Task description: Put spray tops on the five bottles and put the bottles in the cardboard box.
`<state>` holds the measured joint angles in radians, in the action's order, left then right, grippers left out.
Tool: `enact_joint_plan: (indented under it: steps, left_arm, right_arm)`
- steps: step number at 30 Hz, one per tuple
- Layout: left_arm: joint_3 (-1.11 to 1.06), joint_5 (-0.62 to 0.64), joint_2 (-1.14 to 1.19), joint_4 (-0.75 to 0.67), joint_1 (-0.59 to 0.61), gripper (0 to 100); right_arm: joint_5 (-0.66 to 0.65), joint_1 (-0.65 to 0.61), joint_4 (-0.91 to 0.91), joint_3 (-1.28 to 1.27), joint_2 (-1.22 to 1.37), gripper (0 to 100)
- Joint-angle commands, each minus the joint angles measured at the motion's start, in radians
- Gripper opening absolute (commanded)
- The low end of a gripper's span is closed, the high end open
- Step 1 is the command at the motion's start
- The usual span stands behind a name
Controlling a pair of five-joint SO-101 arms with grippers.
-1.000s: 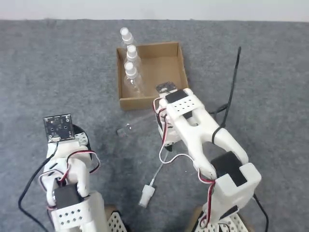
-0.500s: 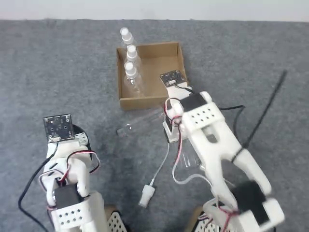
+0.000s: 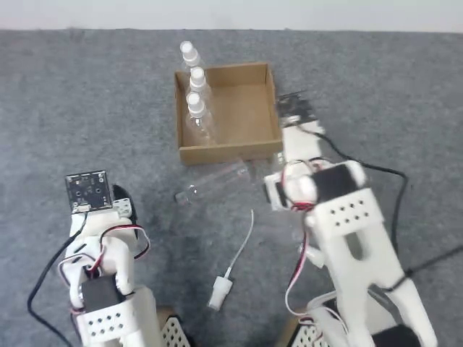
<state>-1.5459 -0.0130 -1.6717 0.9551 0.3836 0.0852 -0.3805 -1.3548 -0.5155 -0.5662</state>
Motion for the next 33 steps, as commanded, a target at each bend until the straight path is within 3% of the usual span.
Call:
enact_joint_plan:
  steps: [1, 18, 25, 33]
  left_arm:
    - [0.012, -0.002, -0.017, -0.005, -0.026, 12]
    - [0.019, -0.038, -0.015, 0.124, -0.365, 24]
    - [0.018, -0.152, -0.008, 0.167, -0.473, 24]
    - [0.016, -0.180, -0.006, 0.180, -0.594, 24]
  right_arm:
    - [-0.009, 0.088, 0.041, 0.012, -0.082, 0.7]
    - [-0.003, 0.351, 0.113, 0.009, -0.179, 0.7]
    - [-0.003, 0.366, 0.213, -0.063, -0.180, 0.7]
    - [-0.003, 0.367, 0.232, -0.075, -0.179, 0.7]
